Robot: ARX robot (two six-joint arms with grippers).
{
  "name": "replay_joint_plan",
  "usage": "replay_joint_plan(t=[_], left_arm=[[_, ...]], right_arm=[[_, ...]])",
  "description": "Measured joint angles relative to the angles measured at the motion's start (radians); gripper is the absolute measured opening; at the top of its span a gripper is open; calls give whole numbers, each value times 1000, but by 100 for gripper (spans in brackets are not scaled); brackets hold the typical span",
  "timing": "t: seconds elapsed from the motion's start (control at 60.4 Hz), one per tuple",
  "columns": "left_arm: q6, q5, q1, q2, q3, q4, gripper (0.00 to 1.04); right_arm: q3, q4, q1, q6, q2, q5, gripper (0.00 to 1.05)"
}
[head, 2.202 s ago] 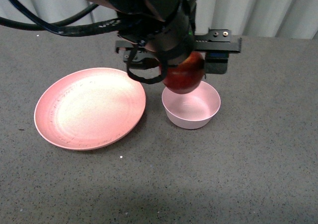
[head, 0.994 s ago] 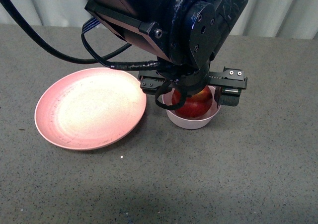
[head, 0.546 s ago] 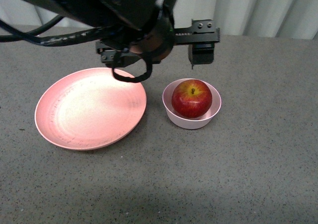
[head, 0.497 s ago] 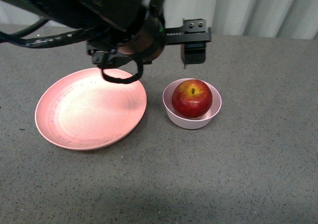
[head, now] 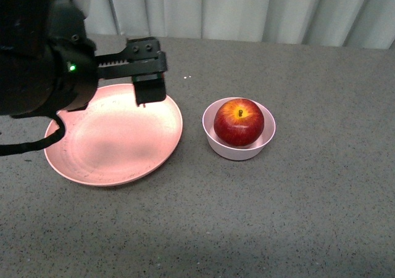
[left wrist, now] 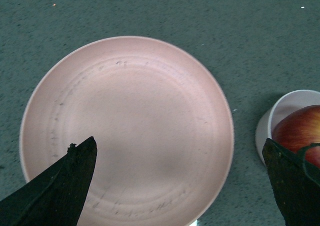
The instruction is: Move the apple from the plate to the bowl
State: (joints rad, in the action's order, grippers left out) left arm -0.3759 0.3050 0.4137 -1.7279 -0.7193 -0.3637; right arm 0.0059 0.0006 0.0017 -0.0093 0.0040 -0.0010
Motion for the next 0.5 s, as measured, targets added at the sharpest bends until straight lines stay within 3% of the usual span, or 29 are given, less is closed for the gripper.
replay_joint_plan(t=[0.083,0.116,0.199,0.248,0.348,0.497], left_arm=[[39,29,-12,8,52,-74,96],[79,55,-18,-9,89,-206,90],[251,24,-58,-31,278,-731,72],[298,11,-85,5,342,-883,62],[336,-25,-128,111,410,-945,45],[357,-87,-192,249,524,-898,15]], right_arm=[[0,0,0,0,0,0,95],[0,0,0,0,0,0,95],[0,0,0,0,0,0,95],[0,0,0,0,0,0,95],[0,0,0,0,0,1,95],[0,0,0,0,0,0,95]])
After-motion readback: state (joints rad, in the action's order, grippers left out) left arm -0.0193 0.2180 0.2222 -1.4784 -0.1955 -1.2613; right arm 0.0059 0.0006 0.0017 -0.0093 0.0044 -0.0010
